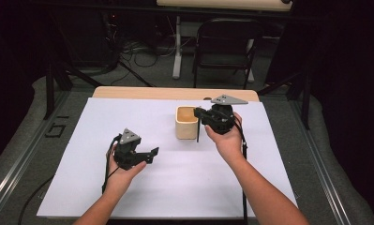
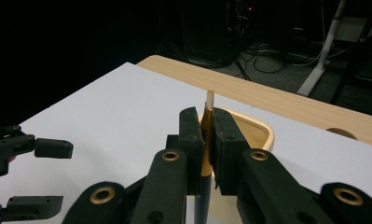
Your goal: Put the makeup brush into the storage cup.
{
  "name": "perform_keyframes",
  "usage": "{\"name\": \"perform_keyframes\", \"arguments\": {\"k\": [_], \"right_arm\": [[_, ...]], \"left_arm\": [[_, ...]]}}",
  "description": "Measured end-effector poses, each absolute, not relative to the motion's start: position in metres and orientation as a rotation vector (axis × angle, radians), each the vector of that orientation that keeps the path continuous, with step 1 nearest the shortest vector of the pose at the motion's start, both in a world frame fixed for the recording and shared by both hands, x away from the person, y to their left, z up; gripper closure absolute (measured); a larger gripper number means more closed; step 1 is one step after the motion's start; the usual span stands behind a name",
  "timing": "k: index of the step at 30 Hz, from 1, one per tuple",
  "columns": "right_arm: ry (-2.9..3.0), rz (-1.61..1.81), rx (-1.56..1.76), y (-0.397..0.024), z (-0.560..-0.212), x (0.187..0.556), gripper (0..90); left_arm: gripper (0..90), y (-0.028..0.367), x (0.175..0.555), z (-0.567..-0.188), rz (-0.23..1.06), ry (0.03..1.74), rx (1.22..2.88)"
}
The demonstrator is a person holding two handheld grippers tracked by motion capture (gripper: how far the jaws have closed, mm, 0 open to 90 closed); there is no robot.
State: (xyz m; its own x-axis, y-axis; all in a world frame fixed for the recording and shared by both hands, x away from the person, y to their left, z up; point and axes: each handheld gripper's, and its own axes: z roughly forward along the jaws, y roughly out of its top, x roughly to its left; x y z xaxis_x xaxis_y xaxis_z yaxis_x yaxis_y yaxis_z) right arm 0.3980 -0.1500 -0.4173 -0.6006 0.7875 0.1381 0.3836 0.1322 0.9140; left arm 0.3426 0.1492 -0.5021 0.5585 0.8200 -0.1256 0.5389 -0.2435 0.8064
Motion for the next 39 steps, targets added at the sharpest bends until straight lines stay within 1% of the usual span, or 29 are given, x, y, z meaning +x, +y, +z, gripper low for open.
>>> {"name": "perform_keyframes", "arguments": {"k": [8, 28, 34, 39], "right_arm": [[2.022, 1.454, 1.126, -0.147, -0.408, 0.406, 83.7], [1.967, 1.411, 1.149, -0.153, -0.399, 0.419, 83.7], [1.958, 1.406, 1.148, -0.152, -0.392, 0.422, 83.7], [1.945, 1.401, 1.143, -0.146, -0.379, 0.428, 83.7]], "left_arm": [[19.2, 0.154, 0.344, -0.501, 0.41, 1.11, 1.913], [19.2, 0.154, 0.344, -0.499, 0.408, 1.11, 1.901], [19.3, 0.155, 0.344, -0.499, 0.41, 1.113, 1.9], [19.2, 0.155, 0.344, -0.499, 0.404, 1.112, 1.901]]}}
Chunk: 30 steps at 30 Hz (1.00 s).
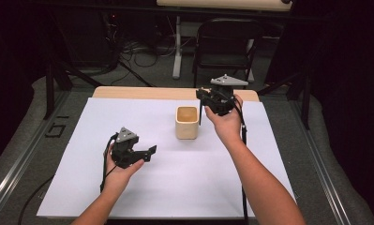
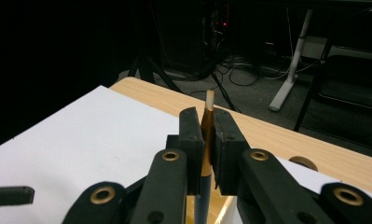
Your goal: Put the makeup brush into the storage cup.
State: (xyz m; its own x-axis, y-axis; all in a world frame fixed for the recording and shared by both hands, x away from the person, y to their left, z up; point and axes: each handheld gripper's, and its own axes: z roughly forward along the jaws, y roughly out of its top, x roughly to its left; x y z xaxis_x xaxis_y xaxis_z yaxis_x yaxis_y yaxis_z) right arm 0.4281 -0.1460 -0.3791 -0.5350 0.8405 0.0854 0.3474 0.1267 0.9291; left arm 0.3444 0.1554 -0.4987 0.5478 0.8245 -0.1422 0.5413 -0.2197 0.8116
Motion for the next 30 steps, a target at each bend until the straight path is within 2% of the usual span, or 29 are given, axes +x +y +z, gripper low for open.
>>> {"name": "perform_keyframes", "arguments": {"k": [14, 30], "right_arm": [[1.928, 1.371, 1.141, -0.121, -0.368, 0.447, 83.7], [1.902, 1.342, 1.19, -0.12, -0.373, 0.46, 83.7]], "left_arm": [[19.3, 0.158, 0.345, -0.498, 0.397, 1.117, 1.894], [19.4, 0.158, 0.346, -0.499, 0.395, 1.125, 1.891]]}}
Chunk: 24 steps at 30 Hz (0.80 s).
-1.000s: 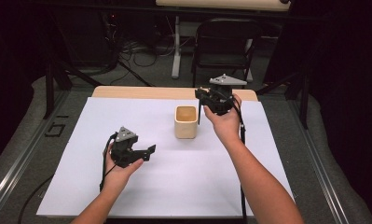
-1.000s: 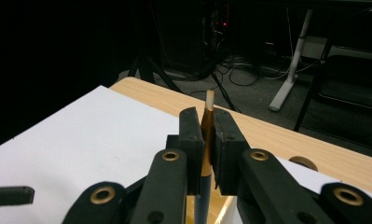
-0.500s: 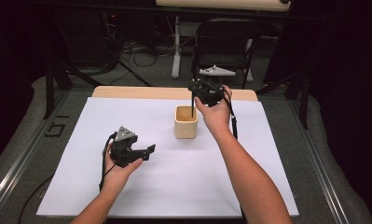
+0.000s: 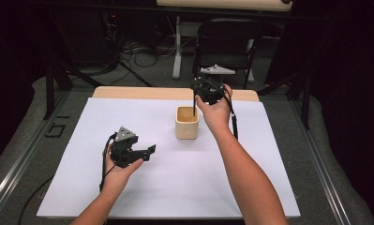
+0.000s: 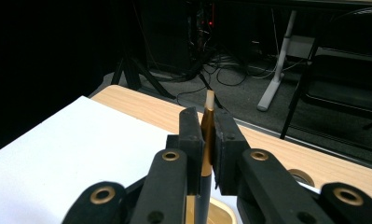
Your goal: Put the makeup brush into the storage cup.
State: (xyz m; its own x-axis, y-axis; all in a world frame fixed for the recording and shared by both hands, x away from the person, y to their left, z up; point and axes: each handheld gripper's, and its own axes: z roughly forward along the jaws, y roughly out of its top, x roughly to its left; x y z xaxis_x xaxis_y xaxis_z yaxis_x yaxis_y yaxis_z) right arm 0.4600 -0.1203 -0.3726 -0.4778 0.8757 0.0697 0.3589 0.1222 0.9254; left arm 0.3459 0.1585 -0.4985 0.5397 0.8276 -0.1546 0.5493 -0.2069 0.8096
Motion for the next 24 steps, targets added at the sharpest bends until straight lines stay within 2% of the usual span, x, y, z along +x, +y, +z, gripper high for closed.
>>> {"name": "perform_keyframes", "arguments": {"k": [24], "right_arm": [[1.904, 1.326, 1.184, -0.1119, -0.3784, 0.4636, 83.7]], "left_arm": [[19.4, 0.1588, 0.346, -0.4987, 0.389, 1.128, 1.888]]}}
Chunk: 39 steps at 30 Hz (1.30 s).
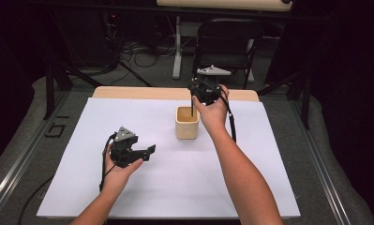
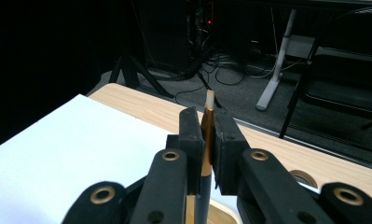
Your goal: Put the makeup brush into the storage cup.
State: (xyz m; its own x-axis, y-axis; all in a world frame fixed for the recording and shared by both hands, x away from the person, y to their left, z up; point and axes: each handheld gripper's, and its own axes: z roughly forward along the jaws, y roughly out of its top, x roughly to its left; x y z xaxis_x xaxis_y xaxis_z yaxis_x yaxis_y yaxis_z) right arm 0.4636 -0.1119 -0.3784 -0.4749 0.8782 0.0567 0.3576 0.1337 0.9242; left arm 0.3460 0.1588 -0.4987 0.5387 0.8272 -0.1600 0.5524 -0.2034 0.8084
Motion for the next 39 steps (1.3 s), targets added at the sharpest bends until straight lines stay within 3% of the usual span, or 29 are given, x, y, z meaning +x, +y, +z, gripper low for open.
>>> {"name": "perform_keyframes", "arguments": {"k": [39], "right_arm": [[1.959, 1.268, 1.21, -0.107, -0.426, 0.464, 83.7]], "left_arm": [[19.4, 0.16, 0.346, -0.498, 0.389, 1.134, 1.883]]}}
